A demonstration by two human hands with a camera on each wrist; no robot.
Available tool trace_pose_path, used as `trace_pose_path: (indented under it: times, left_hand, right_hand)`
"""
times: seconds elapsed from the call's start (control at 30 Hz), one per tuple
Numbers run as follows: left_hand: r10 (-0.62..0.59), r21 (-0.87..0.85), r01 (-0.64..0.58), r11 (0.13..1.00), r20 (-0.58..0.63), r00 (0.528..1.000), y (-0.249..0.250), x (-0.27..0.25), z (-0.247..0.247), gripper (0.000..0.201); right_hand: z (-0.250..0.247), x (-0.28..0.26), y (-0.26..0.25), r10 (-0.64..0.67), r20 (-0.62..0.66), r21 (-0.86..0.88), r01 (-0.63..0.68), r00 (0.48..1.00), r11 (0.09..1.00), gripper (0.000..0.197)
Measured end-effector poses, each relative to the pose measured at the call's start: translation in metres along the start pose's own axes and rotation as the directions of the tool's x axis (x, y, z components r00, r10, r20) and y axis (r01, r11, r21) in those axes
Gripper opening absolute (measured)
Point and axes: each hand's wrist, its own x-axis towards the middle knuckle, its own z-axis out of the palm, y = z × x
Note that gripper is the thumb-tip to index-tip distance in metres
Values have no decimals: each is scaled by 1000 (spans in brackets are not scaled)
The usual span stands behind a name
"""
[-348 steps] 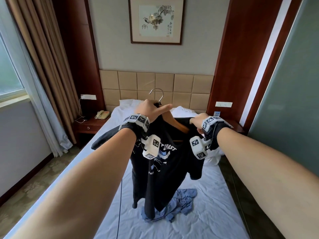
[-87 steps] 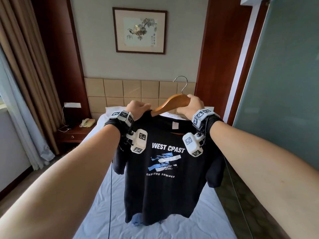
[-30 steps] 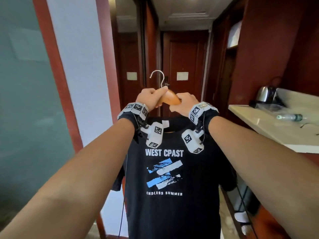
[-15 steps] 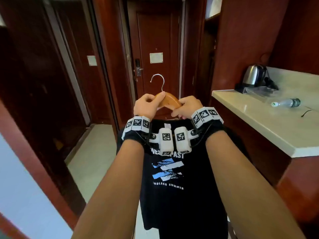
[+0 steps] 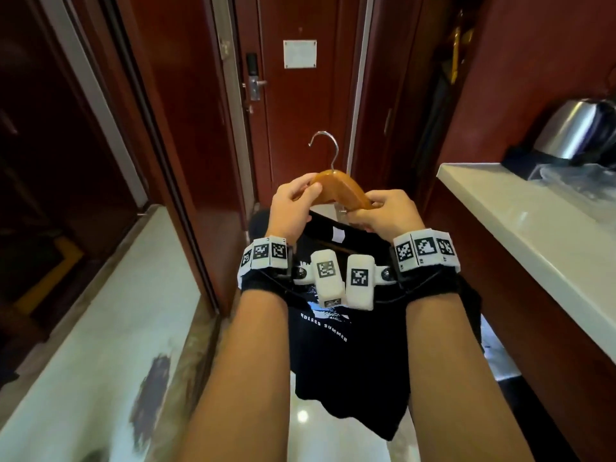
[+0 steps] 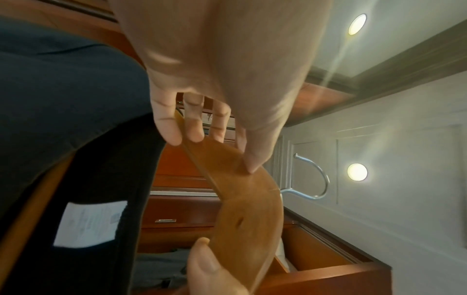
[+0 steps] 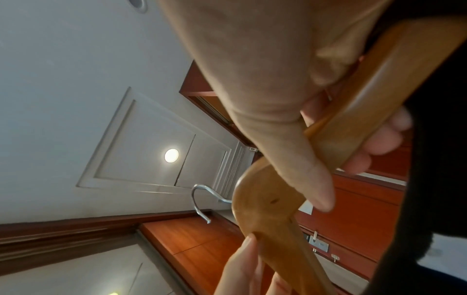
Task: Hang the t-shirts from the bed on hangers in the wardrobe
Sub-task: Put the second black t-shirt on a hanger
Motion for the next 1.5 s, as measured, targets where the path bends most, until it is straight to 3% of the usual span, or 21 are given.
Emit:
trace_pose_path:
  times: [0.2, 0.37, 0.5, 0.7, 0.93, 1.03, 1.37, 1.5]
  left_hand:
    - [4, -39, -2, 999, 70, 998, -71, 162, 13, 23]
    - [-6, -38, 12, 999, 154, 988, -91, 307, 30, 23]
    - [50, -39, -43, 998, 201, 978, -105, 398, 62, 25]
    - [72, -56, -57, 997, 300, 951, -142, 521, 137, 20]
    - [26, -42, -8, 999, 442, 897, -176, 663, 261, 27]
    - [3, -10, 2, 1000, 508, 861, -183, 711, 308, 36]
    - [51, -73, 3, 997, 723, 689, -193, 808, 460, 20]
    - [54, -45, -30, 999, 811, 583, -193, 851, 512, 27]
  right_hand:
    - [31, 154, 21, 59, -41, -41, -61, 997, 997, 15]
    - [37, 278, 15, 100, -138, -51, -108, 985, 993, 10]
    - [36, 365, 32, 124, -204, -38, -135, 971, 990, 13]
    - [16, 490, 86, 173, -288, -40, -193, 942, 980, 15]
    - [-52, 640, 149, 294, -324, -27, -319, 899, 947, 14]
    - [-80, 684, 166, 356, -335, 13, -374, 872, 927, 13]
    - [-165, 777, 228, 507, -502, 98, -536, 701, 838, 17]
    - [-187, 815, 245, 522, -596, 114, -579, 610, 807, 17]
